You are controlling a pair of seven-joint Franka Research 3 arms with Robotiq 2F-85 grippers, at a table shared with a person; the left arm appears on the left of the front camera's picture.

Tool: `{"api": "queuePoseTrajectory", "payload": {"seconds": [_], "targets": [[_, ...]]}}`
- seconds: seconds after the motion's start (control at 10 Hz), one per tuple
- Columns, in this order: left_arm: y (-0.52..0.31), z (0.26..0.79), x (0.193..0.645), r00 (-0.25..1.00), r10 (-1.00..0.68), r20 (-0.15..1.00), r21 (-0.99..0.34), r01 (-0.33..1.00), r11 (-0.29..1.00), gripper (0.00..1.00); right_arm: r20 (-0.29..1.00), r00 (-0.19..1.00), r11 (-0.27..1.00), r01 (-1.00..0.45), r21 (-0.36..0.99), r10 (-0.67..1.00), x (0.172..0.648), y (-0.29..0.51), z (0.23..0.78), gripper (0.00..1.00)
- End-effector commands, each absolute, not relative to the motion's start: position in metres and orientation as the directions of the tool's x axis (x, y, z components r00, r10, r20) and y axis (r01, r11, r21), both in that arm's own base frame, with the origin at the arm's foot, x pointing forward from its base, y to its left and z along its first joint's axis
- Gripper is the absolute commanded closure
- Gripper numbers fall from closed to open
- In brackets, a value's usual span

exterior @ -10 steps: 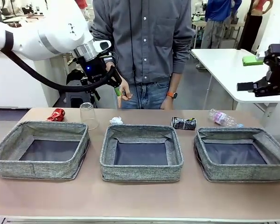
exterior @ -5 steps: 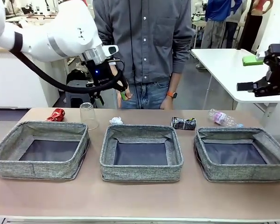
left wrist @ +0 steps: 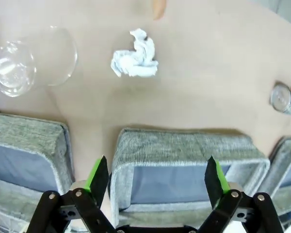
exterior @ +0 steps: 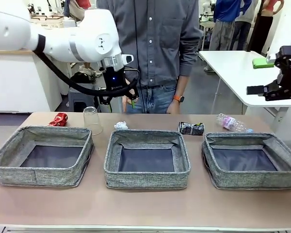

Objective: Sort the waste into the appropriate baskets.
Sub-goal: Pick up the waste item pointed out by the person.

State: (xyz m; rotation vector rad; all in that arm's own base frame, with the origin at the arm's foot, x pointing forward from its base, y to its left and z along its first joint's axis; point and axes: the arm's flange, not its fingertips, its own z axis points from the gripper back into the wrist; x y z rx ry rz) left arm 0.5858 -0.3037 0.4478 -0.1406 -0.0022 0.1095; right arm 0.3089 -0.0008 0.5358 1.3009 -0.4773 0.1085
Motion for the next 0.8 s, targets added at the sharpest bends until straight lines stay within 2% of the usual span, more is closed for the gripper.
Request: {"api": "queuePoseTrajectory", "payload": {"seconds": [0.0, 0.2, 0.4, 0.7], "targets": [[-0.314, 0.445, 0.599, 0.991, 0.133, 0.023, -0.081, -0.131, 0.988, 0.0, 0.423, 0.886, 0.26, -0.371, 0.892, -0.189, 0.312, 0.001, 0.537, 0.0], [-0.318, 0.43, 0.608, 0.99, 0.137, -0.019, -0.074, -0.138, 0.988, 0.0, 0.423, 0.886, 0.26, -0.371, 0.892, -0.189, 0.312, 0.001, 0.537, 0.0], [-0.313, 0.406, 0.61, 0.978, 0.206, -0.023, -0.031, -0.206, 0.978, 0.0, 0.423, 0.886, 0.26, -0.371, 0.892, -0.189, 0.312, 0.001, 0.537, 0.0], [-0.304, 0.376, 0.611, 0.987, 0.161, -0.001, -0.039, -0.161, 0.986, 0.0, 0.423, 0.886, 0.26, -0.371, 0.892, -0.189, 0.312, 0.001, 0.537, 0.0]]}}
